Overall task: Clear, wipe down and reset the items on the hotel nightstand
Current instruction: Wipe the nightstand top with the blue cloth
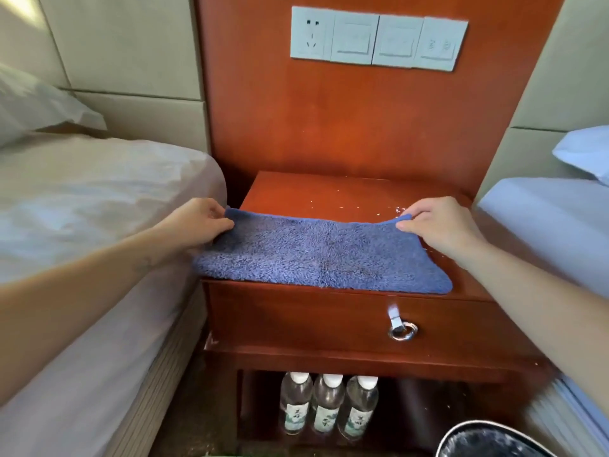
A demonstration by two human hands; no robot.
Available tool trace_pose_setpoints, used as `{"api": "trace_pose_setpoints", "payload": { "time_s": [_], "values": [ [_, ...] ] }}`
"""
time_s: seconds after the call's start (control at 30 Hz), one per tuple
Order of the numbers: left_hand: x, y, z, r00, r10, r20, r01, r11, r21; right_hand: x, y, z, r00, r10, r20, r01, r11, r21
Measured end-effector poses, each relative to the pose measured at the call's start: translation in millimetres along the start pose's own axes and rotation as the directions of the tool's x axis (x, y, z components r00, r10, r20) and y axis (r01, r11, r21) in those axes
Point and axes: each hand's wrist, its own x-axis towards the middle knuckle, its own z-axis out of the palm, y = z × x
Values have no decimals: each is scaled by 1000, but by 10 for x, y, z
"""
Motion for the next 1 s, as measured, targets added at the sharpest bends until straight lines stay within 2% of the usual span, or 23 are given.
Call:
{"api": "trace_pose_setpoints", "payload": {
  "time_s": [0.1, 0.17, 0.23, 0.3, 0.37, 0.4, 0.47, 0.53, 0.6, 0.63, 0.67, 0.73, 0.77, 0.8, 0.87, 0.9, 0.93, 1.0],
  "values": [
    [-98, 88, -89, 989, -122, 89, 116, 991, 72, -69, -82, -4, 996, -84, -42, 77, 984, -160],
    [-119, 126, -144, 976, -161, 146, 160, 987, 17, -156, -300, -1, 978, -201, -62, 186, 963, -194],
    [-108, 176, -196, 974, -151, 166, 167, 982, -85, -346, -700, 68, 954, -298, 11, 298, 949, -107],
    [-127, 259, -250, 975, -137, 175, 168, 969, -183, -638, -1156, 245, 926, -348, 143, 352, 936, -3],
    [-98, 317, -277, 966, -177, 188, 231, 918, -323, -948, -1594, 444, 887, -375, 271, 381, 924, 35],
    [-128, 324, -329, 959, -178, 220, 255, 883, -395, -1062, -1775, 533, 875, -361, 322, 366, 929, 48],
    [-138, 343, -395, 946, -115, 303, 253, 845, -472, -1128, -2032, 623, 901, -261, 345, 242, 965, 99],
    [-139, 374, -416, 937, -42, 346, 243, 790, -562, -958, -2101, 640, 936, -177, 305, 103, 965, 242],
    [-170, 472, -392, 924, 3, 381, 309, 581, -753, -771, -1996, 562, 966, -137, 220, 41, 919, 392],
    [-193, 525, -370, 928, 19, 372, 308, 525, -793, -704, -1891, 489, 982, -103, 156, 18, 882, 470],
    [-241, 605, -323, 938, 28, 345, 273, 551, -788, -658, -1744, 398, 994, -52, 99, -7, 858, 514],
    [-310, 603, -195, 978, 60, 201, 96, 722, -685, -699, -1392, 173, 999, 31, 38, -46, 868, 494],
    [-330, 566, -119, 992, 75, 104, -11, 855, -519, -744, -1210, 68, 998, 45, 49, -61, 915, 398],
    [-314, 478, -47, 992, 119, 36, -104, 952, -288, -784, -1040, -30, 996, 53, 67, -67, 973, 222],
    [-327, 350, 86, 975, 208, 74, -213, 974, 78, -801, -816, -118, 1000, -15, -8, 14, 992, -129],
    [-320, 317, 151, 970, 209, 123, -227, 960, 163, -771, -780, -85, 991, -130, -45, 118, 971, -209],
    [-314, 285, 211, 968, 194, 159, -225, 952, 209, -734, -793, -19, 971, -241, -6, 232, 942, -244],
    [-320, 272, 288, 973, 129, 190, -173, 956, 236, -660, -898, 206, 922, -325, 210, 367, 908, -202]
  ]
}}
